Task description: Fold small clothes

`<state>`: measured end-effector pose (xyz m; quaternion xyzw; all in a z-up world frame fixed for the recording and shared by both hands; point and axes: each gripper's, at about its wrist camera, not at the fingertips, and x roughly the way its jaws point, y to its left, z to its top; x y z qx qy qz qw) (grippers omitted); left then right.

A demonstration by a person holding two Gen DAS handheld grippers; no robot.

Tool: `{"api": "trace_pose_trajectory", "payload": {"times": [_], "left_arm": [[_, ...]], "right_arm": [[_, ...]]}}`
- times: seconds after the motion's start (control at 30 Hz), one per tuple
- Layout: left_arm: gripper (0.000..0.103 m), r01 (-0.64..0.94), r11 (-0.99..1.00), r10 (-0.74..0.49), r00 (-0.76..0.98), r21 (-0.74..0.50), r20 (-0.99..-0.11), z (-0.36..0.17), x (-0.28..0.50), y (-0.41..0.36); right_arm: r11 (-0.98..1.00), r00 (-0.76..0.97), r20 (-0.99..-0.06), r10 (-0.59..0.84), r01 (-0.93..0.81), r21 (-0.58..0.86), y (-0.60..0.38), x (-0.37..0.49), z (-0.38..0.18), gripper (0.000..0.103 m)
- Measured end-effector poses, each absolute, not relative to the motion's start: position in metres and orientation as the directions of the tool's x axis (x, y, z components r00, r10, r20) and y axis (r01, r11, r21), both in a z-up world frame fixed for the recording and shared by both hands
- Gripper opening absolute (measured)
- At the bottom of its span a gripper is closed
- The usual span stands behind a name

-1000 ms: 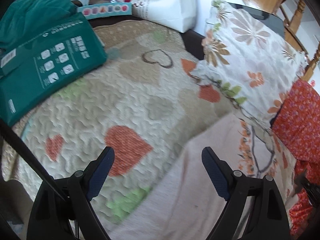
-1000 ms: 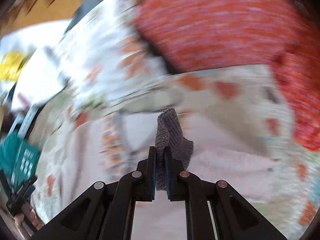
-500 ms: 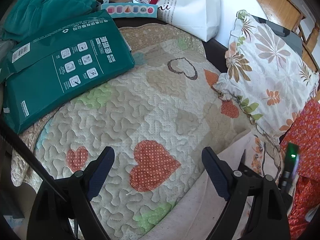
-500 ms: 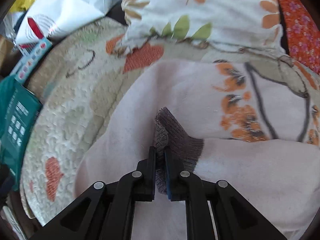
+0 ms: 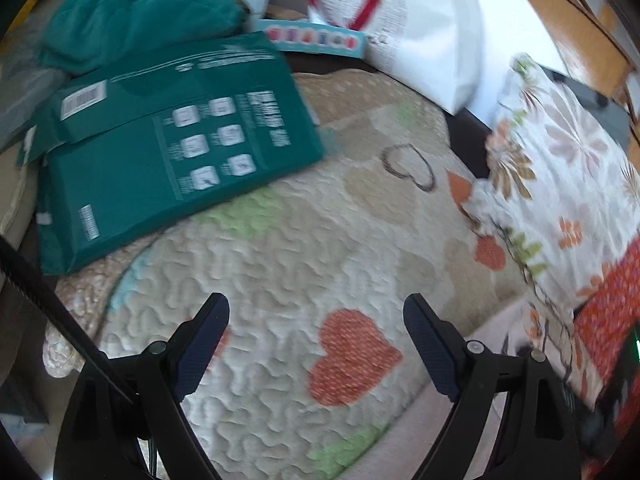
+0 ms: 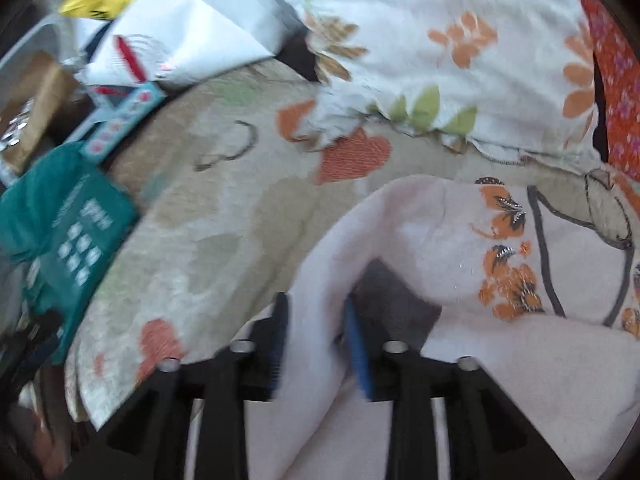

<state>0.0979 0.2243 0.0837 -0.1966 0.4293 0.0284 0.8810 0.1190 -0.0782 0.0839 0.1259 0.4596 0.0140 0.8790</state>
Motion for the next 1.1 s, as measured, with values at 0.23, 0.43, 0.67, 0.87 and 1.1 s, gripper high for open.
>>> {"api": "trace_pose_trajectory", "payload": {"times": [0.23, 0.43, 0.67, 0.87, 1.1], "left_arm": [[0.088, -0.289, 0.880, -0.127, 0.620, -0.376, -0.774, 0.076, 0.097, 0.247], [0.088, -0.261, 0.887, -0.166, 0.588, -0.380, -0.792, 0.068, 0.098, 0.232], [0.088, -0.251, 0.897, -0.156, 0.590, -0.363, -0.793, 0.067, 0.097, 0.227], [0.088, -0.255, 0.891, -0.170, 0.580, -0.375, -0.797, 0.063, 0.100, 0.222], [0.088, -0.108, 0.928, -0.243, 0.550, -0.356, -0.799, 0.060, 0.103, 0.163]], "right_arm": [[0.903, 0.436, -0.792, 0.428, -0.168, 0.395, -0.015, 0.017, 0.065, 0.036], [0.891, 0.363, -0.817, 0.449, -0.252, 0.378, 0.031, -0.023, 0.031, 0.036], [0.904, 0.354, -0.837, 0.418, -0.249, 0.346, 0.052, -0.019, 0.018, 0.004], [0.888, 0.461, -0.759, 0.459, -0.240, 0.391, 0.003, -0.019, 0.105, 0.004], [0.941, 0.626, -0.726, 0.286, -0.038, 0.338, -0.142, -0.036, 0.201, 0.004]]}}
